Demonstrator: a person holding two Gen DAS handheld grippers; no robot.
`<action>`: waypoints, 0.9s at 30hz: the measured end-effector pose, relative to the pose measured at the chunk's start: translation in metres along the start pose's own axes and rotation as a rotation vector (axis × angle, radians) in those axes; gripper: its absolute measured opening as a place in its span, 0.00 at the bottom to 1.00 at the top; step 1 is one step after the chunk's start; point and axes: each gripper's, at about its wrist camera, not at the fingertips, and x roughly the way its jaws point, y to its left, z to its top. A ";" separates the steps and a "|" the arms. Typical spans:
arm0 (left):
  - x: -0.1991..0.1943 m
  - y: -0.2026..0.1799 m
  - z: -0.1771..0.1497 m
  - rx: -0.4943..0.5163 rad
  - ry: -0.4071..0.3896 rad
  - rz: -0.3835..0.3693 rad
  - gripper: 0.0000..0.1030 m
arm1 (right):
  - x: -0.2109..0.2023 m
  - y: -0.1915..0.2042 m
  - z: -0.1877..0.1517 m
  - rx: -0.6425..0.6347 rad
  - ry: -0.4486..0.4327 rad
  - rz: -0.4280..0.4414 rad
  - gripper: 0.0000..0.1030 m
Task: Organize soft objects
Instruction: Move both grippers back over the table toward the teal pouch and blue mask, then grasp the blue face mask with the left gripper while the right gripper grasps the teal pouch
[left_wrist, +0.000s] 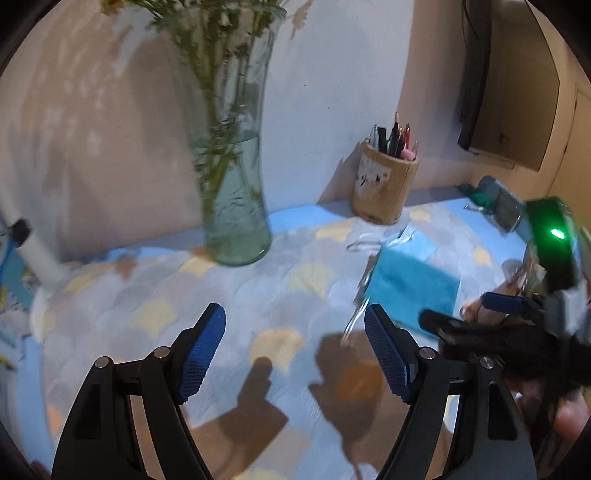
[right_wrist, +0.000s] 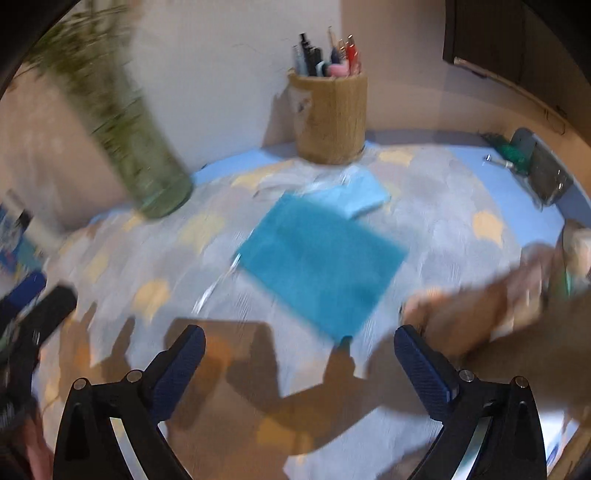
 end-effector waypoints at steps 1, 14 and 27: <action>0.006 0.000 0.005 -0.006 -0.001 -0.013 0.74 | 0.009 -0.003 0.012 0.015 0.007 -0.032 0.99; 0.064 0.029 0.015 -0.074 -0.013 -0.136 0.74 | 0.074 -0.018 0.073 0.100 0.061 -0.106 0.99; 0.064 0.047 0.011 -0.102 -0.029 -0.134 0.74 | 0.042 -0.015 0.035 0.048 0.085 -0.069 0.99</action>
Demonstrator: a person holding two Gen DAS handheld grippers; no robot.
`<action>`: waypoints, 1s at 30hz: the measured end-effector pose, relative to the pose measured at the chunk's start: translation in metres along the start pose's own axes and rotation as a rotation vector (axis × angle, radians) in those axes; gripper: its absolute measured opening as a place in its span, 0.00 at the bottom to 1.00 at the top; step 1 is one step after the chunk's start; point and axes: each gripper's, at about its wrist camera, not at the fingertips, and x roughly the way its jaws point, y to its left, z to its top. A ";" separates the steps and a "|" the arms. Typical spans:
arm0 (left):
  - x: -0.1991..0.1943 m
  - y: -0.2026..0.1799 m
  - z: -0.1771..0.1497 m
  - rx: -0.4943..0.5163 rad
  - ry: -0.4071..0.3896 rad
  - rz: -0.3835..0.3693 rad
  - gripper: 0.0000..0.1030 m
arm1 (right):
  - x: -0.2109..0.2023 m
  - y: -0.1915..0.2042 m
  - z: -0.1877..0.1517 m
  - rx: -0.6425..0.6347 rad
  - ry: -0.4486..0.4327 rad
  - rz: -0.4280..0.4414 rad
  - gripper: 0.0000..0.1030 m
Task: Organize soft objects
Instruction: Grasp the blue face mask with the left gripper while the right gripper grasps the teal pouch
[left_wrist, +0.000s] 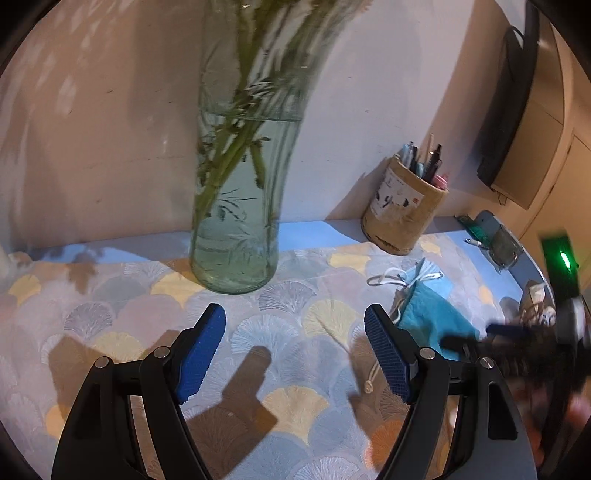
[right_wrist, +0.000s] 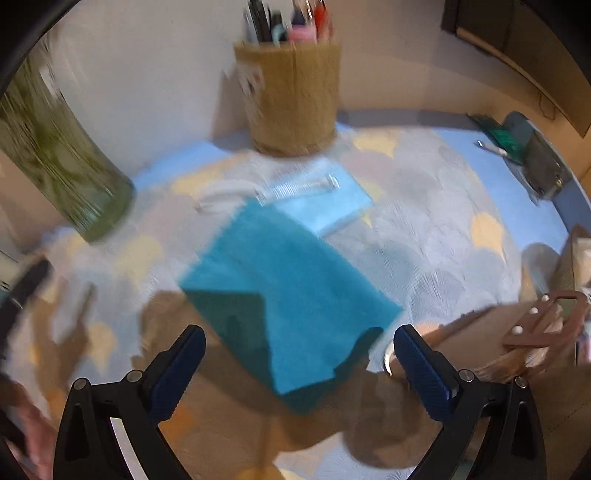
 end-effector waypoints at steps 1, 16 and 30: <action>-0.001 -0.002 0.000 0.012 0.000 -0.003 0.74 | 0.002 0.000 0.009 -0.003 0.001 -0.008 0.99; 0.013 -0.008 -0.006 0.057 0.063 -0.018 0.74 | 0.043 0.032 -0.001 -0.228 0.098 0.111 1.00; 0.063 -0.104 0.007 0.399 0.167 -0.146 0.73 | -0.015 0.021 -0.079 -0.118 0.009 0.038 0.21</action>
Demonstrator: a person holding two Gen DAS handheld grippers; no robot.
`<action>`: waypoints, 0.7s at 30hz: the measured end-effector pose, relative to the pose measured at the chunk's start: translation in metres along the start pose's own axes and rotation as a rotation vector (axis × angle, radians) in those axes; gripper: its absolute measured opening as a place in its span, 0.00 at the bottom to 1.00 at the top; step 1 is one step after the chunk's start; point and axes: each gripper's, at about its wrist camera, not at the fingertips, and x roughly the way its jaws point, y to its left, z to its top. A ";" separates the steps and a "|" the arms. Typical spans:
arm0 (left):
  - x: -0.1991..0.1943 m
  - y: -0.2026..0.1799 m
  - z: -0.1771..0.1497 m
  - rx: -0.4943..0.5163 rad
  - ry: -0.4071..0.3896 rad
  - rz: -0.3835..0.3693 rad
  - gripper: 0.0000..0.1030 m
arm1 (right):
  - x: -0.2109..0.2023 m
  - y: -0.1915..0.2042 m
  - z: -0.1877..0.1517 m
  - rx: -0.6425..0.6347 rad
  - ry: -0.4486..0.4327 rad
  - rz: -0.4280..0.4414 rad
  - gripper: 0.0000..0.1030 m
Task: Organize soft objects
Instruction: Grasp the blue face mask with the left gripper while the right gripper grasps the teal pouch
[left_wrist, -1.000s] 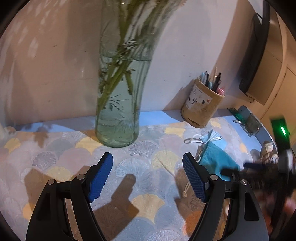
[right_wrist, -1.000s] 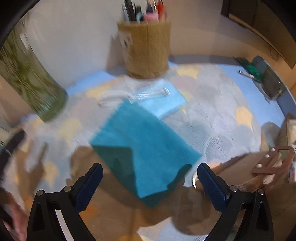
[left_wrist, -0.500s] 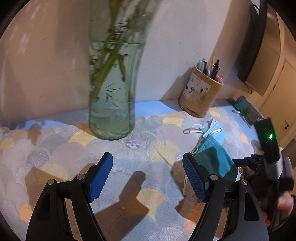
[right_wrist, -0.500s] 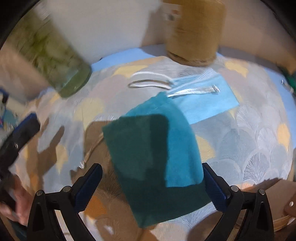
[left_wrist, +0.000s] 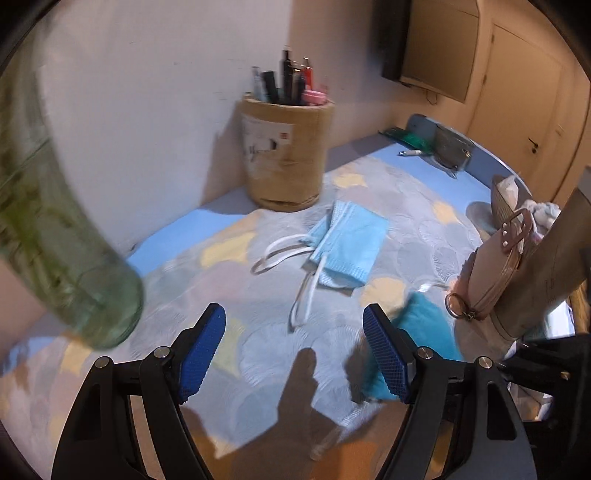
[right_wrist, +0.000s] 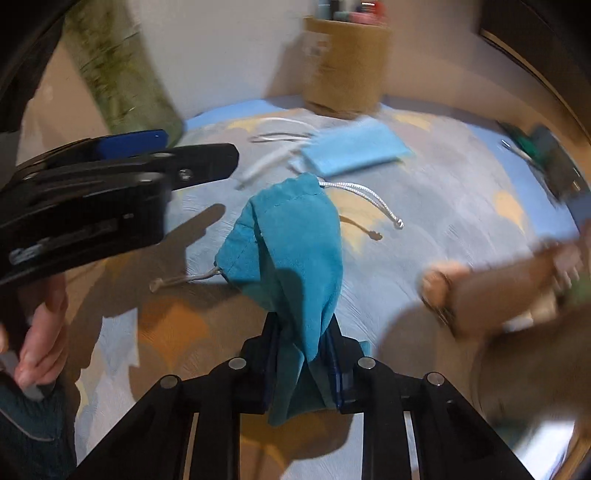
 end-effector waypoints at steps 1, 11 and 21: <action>0.004 -0.001 0.002 -0.001 0.003 -0.003 0.73 | -0.005 -0.004 -0.005 0.029 -0.007 -0.012 0.21; 0.054 -0.003 0.033 -0.053 0.095 -0.249 0.73 | -0.013 -0.034 -0.014 0.204 -0.037 0.026 0.21; 0.093 -0.037 0.049 0.045 0.103 -0.076 0.23 | -0.006 -0.037 -0.017 0.184 -0.024 0.069 0.21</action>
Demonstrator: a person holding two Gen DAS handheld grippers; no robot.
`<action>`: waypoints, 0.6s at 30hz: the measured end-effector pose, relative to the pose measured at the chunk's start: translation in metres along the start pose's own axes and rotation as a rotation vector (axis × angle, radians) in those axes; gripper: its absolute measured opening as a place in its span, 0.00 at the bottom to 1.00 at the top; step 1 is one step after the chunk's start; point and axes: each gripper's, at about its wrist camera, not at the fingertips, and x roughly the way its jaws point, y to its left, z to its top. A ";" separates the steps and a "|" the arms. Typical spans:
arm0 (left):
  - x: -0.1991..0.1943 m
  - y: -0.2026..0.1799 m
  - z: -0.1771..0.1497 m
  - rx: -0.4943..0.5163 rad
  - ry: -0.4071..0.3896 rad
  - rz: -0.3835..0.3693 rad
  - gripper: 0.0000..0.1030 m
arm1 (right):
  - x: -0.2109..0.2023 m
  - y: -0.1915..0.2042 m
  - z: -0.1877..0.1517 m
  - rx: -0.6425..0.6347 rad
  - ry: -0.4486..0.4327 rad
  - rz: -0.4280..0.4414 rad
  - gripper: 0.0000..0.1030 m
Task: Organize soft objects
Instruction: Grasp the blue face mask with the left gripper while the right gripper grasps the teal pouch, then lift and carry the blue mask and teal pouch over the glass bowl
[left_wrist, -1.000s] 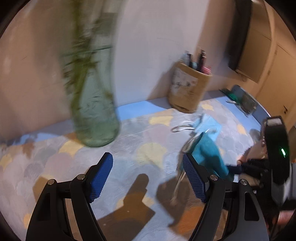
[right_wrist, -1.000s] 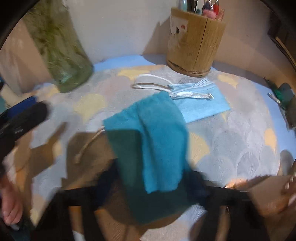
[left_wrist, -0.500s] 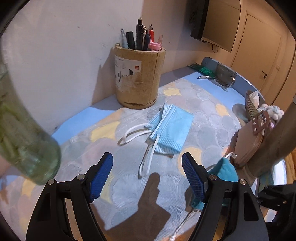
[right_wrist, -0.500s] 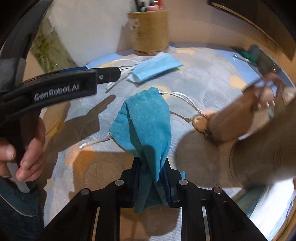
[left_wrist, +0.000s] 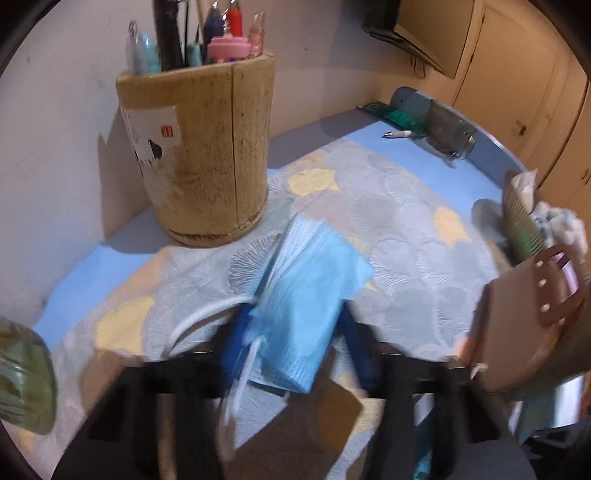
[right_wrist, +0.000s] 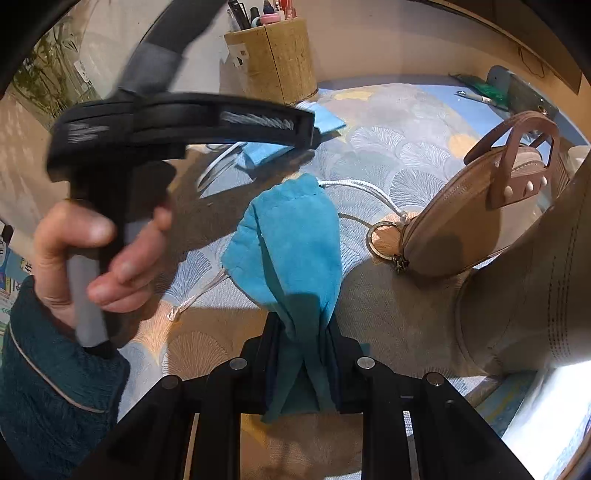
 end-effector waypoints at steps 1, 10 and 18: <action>-0.003 0.001 -0.001 -0.006 0.001 0.006 0.16 | -0.001 0.000 0.000 0.000 -0.001 0.004 0.21; -0.117 0.006 -0.054 -0.087 -0.109 0.152 0.10 | -0.023 0.014 -0.020 -0.085 -0.015 0.188 0.21; -0.218 -0.008 -0.193 -0.383 -0.095 0.390 0.10 | -0.064 0.034 -0.076 -0.152 0.023 0.273 0.21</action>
